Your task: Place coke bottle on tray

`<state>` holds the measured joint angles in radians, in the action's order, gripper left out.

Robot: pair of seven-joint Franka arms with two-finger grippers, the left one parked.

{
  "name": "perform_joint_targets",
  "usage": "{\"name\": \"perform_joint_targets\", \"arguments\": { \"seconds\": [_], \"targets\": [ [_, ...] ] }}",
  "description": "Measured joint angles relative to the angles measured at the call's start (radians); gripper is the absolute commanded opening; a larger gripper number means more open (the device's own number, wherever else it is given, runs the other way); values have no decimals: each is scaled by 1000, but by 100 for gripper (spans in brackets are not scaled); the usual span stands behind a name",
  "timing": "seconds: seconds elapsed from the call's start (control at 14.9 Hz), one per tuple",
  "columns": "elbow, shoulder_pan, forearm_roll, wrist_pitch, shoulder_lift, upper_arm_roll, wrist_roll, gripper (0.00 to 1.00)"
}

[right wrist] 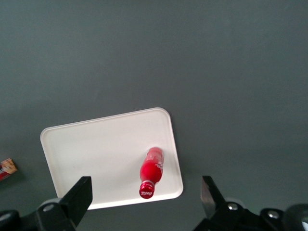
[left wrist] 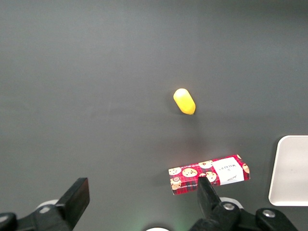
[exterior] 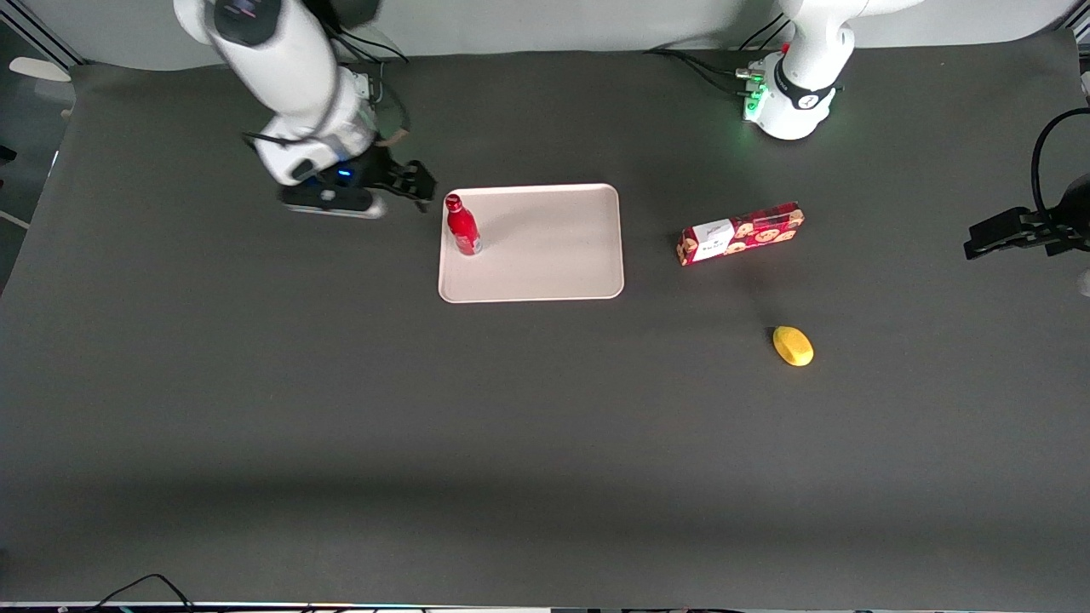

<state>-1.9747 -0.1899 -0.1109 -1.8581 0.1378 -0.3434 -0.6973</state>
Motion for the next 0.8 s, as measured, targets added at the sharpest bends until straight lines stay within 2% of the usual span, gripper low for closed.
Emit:
{"name": "perform_joint_targets", "arguments": {
  "seconds": [0.2, 0.34, 0.6, 0.8],
  "targets": [
    [239, 6, 16, 191, -36, 124, 72, 100],
    [329, 9, 33, 273, -58, 224, 176, 100],
    [369, 16, 82, 375, -65, 422, 410, 100],
    [368, 17, 120, 403, -65, 499, 509, 100]
  ]
}}
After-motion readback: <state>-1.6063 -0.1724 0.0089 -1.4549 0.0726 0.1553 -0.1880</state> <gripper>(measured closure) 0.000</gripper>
